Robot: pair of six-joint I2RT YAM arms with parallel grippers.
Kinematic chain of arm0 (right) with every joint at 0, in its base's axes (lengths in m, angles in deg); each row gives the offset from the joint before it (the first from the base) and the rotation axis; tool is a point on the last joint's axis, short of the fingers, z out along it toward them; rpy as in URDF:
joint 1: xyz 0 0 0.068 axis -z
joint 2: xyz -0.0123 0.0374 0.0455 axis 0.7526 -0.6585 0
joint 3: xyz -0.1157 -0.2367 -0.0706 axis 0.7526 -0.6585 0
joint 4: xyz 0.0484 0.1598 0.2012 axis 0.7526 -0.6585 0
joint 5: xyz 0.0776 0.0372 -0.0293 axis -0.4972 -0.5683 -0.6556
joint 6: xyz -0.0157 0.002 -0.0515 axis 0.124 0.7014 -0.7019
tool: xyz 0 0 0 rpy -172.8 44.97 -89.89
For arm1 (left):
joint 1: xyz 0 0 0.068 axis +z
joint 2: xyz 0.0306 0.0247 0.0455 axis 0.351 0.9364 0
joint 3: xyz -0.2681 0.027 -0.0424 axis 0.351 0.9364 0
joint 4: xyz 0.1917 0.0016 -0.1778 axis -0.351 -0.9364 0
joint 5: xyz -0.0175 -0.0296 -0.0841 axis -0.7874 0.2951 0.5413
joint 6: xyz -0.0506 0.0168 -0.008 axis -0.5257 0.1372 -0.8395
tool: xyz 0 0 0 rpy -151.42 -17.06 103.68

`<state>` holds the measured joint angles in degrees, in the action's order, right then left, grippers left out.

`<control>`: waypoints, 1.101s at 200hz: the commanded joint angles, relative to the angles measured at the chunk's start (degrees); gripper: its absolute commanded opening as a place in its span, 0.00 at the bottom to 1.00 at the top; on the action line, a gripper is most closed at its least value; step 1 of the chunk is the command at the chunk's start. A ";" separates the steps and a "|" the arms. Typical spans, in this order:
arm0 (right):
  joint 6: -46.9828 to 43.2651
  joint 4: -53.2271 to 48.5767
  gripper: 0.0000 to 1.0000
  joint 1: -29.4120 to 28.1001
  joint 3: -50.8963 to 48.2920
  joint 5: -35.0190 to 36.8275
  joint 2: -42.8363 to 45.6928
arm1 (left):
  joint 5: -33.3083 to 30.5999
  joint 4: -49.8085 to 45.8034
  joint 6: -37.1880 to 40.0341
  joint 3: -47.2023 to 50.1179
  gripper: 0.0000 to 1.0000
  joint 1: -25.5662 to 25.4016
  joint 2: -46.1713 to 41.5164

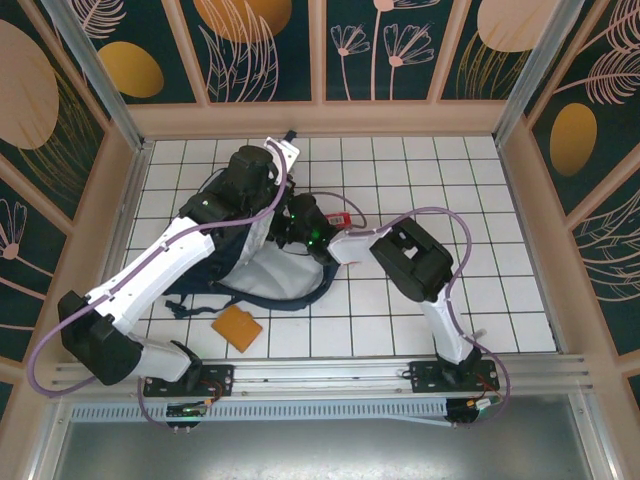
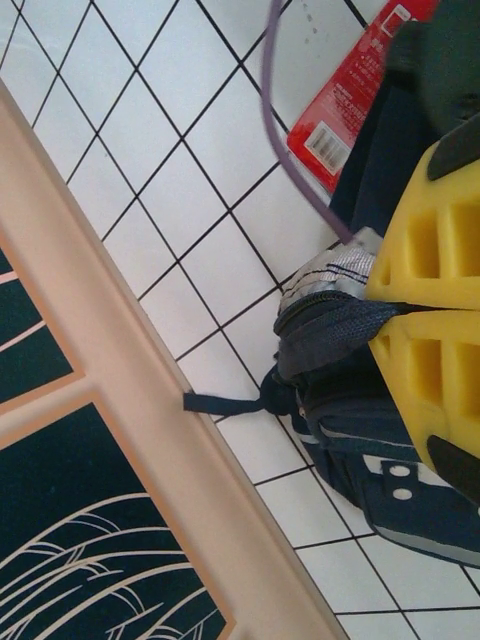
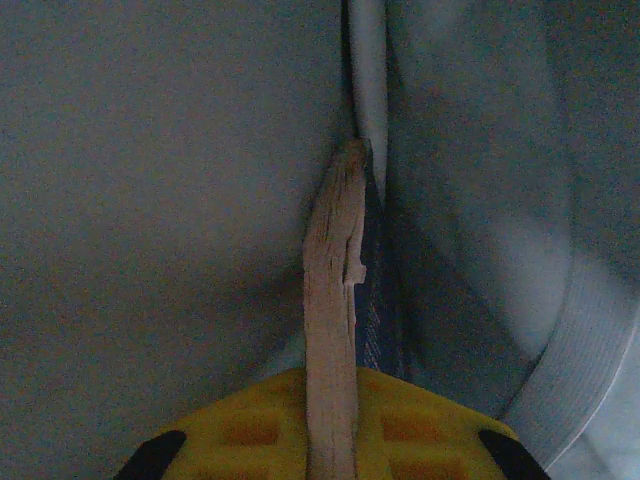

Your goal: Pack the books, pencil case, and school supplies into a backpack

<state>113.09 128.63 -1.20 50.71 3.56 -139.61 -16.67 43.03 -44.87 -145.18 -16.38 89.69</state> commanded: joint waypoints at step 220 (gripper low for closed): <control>-17.61 -23.28 0.61 12.34 -19.06 -7.87 24.52 | 4.93 13.10 -7.22 7.76 0.00 4.82 6.00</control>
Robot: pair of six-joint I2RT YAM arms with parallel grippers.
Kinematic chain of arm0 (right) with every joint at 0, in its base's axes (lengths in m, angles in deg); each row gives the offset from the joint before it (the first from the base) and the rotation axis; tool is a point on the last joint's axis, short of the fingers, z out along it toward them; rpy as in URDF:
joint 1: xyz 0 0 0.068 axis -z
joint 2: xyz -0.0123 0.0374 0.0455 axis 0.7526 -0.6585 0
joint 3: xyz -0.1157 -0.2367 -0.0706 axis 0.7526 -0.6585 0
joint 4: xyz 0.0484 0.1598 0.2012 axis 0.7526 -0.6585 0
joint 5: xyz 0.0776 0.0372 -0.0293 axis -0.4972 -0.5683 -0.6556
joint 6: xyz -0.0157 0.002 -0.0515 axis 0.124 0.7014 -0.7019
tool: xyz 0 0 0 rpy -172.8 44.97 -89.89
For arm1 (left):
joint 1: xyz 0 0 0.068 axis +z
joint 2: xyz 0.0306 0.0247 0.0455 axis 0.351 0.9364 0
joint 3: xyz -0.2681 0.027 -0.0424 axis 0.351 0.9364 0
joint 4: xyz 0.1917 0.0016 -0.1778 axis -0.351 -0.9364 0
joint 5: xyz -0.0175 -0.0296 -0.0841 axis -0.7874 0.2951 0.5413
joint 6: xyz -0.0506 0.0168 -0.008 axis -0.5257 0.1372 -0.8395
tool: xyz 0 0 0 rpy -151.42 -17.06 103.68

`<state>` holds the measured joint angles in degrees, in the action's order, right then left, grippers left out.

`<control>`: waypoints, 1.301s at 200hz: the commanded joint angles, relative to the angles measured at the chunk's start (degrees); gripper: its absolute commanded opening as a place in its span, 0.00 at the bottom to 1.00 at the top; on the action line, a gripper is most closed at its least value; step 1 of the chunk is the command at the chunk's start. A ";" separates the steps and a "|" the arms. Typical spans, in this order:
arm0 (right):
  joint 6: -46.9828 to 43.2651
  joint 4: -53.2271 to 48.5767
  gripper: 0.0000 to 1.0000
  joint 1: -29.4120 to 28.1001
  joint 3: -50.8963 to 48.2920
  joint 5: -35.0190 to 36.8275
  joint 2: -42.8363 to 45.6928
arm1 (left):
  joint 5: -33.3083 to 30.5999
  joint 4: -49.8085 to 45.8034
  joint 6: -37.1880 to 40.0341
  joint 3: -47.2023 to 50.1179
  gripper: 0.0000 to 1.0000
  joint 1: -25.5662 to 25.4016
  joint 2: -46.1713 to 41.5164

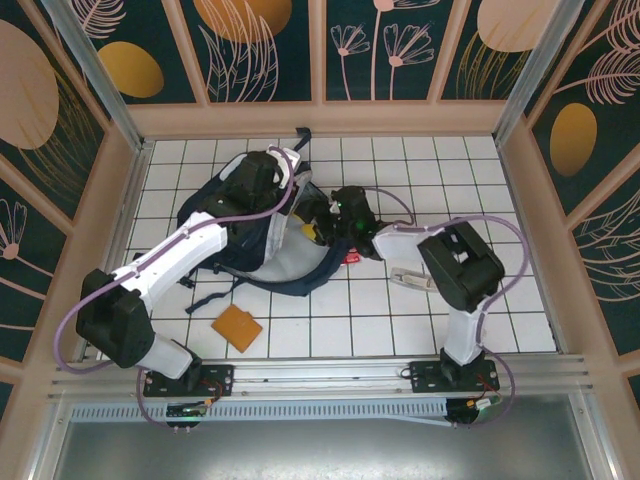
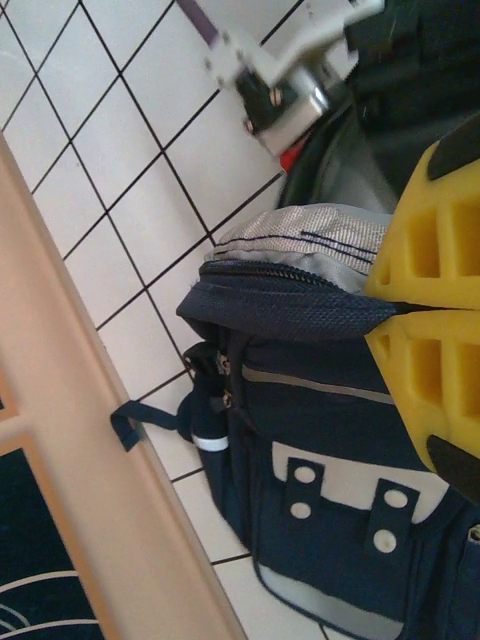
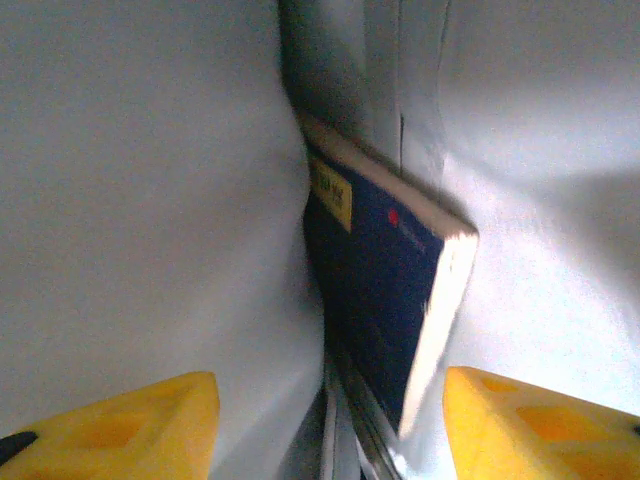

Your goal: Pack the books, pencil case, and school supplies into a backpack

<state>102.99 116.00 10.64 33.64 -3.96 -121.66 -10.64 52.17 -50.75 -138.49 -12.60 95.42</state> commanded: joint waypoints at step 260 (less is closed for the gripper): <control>-45.80 -43.58 0.54 -17.94 12.17 22.24 -0.61 | 7.13 -3.45 -46.47 28.73 0.28 33.76 2.06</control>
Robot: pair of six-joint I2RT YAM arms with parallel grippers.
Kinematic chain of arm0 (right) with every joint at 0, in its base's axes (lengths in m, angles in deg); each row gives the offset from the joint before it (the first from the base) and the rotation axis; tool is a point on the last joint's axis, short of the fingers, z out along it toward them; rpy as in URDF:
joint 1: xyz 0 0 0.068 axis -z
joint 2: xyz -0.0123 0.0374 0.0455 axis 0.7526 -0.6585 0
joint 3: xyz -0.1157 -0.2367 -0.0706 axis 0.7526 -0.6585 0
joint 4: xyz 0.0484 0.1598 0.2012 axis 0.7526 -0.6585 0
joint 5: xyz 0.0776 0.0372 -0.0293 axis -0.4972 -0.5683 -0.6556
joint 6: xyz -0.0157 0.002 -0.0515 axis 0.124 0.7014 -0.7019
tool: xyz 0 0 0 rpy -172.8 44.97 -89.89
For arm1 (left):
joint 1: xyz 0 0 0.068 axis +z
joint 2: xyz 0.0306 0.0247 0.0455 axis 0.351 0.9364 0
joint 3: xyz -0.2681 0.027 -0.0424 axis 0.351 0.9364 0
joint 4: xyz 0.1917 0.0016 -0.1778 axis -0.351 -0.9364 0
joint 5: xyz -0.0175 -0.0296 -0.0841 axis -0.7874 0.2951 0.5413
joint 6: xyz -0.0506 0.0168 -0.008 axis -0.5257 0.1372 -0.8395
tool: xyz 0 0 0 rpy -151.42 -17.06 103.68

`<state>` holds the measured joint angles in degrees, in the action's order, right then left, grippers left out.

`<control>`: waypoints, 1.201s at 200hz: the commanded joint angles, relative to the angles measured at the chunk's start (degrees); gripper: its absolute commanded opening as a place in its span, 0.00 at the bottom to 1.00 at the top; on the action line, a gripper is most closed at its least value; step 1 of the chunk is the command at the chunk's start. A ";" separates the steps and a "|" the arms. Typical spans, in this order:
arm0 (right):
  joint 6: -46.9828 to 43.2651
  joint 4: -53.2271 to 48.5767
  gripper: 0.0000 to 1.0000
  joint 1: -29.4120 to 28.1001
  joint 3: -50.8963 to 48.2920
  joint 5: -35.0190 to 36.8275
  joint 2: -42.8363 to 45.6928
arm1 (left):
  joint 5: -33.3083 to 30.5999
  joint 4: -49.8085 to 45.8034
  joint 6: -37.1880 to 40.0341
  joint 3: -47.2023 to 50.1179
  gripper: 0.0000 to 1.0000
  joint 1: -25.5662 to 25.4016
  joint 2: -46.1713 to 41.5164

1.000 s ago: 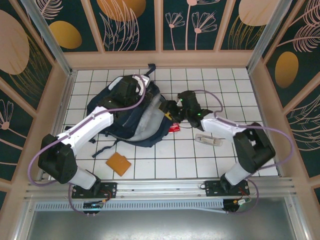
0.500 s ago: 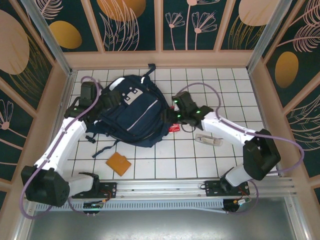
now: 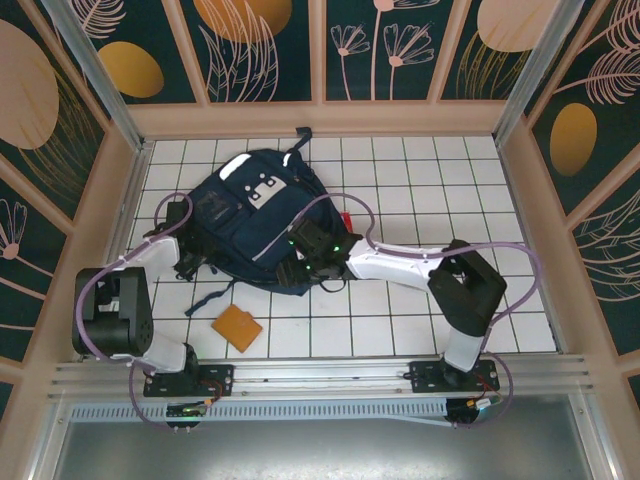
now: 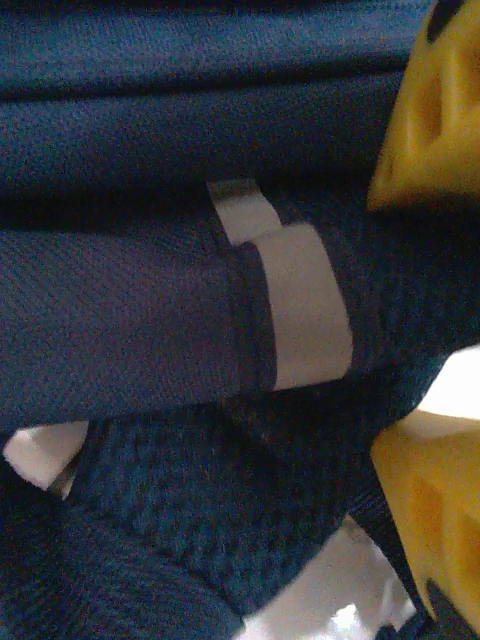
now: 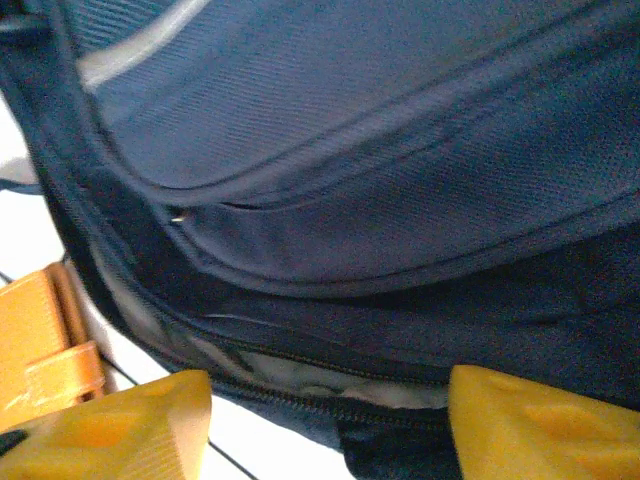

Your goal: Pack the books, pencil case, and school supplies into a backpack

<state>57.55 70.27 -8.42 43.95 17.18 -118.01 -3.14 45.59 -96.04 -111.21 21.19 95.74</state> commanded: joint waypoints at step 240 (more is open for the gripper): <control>15.52 35.48 0.52 -8.03 4.97 0.45 -9.70 | 13.50 -5.74 -18.20 3.17 0.00 -0.03 -17.09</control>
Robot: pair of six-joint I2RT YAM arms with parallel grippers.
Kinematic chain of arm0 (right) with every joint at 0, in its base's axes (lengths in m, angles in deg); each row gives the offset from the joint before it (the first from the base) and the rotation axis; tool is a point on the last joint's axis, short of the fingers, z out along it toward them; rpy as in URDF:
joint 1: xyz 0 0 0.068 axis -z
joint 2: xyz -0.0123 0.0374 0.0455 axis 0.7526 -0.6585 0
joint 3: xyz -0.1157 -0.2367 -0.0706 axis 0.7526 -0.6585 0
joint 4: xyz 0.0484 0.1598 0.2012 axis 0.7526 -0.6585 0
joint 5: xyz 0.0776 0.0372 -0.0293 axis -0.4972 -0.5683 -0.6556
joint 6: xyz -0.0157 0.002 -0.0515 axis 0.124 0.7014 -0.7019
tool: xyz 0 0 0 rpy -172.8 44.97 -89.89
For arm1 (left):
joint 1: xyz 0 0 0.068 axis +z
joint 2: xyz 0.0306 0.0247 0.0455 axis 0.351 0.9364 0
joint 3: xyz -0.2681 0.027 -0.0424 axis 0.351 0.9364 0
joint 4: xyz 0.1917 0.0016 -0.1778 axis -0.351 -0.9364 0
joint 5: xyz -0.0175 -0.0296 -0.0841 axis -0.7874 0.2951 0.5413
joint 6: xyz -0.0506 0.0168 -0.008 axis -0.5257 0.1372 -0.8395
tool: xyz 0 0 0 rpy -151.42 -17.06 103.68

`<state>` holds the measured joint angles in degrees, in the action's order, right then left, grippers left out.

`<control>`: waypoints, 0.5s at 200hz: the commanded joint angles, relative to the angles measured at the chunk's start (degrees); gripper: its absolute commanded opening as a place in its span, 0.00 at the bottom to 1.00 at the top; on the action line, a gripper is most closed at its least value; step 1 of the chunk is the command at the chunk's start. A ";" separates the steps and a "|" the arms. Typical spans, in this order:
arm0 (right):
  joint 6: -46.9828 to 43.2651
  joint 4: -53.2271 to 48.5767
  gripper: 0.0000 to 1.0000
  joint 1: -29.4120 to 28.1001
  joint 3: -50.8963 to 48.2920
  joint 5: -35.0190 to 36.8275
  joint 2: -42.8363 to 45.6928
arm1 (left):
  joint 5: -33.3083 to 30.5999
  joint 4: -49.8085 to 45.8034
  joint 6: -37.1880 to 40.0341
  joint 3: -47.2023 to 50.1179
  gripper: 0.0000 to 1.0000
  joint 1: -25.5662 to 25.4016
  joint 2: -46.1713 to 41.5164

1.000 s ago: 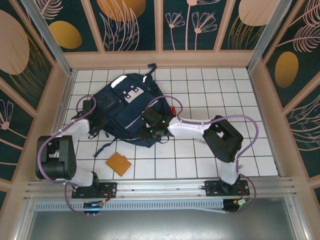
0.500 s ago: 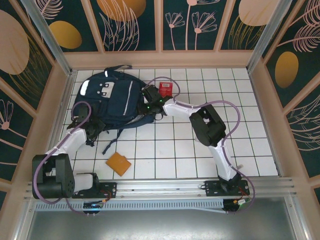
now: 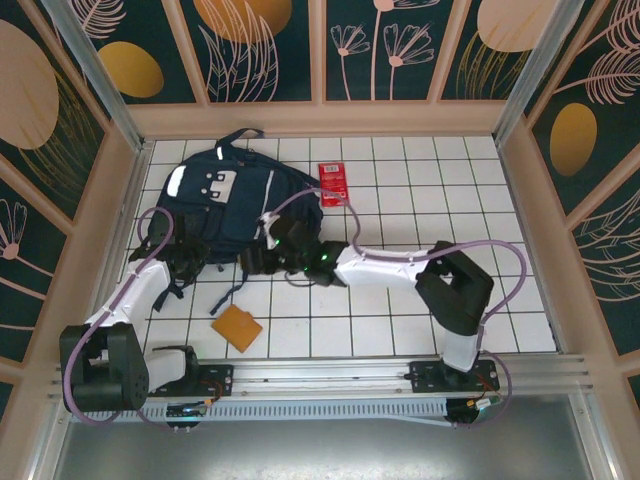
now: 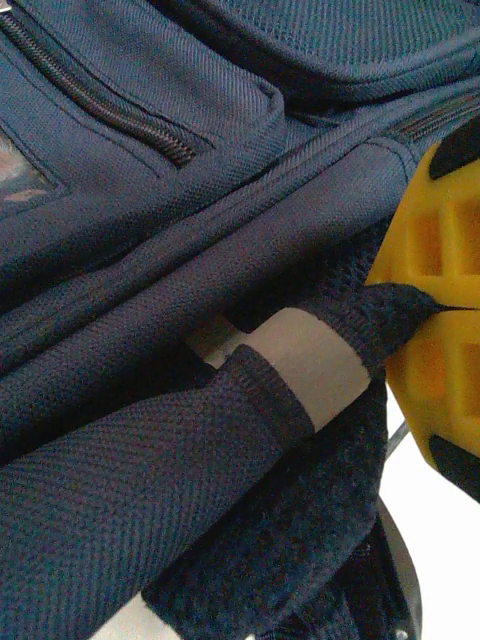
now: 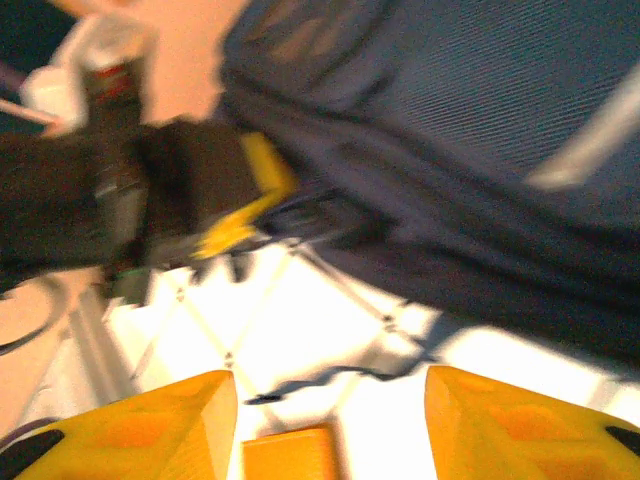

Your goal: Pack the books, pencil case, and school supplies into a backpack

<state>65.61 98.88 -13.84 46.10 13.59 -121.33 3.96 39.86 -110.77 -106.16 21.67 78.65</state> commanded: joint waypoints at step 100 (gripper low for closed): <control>3.86 9.36 0.44 -4.60 17.73 17.29 -23.44 | 11.48 1.35 -5.98 0.01 0.00 -0.55 -2.60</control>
<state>71.86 104.63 -18.17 60.06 25.29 -142.95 10.30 39.95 -114.97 -106.16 21.67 78.48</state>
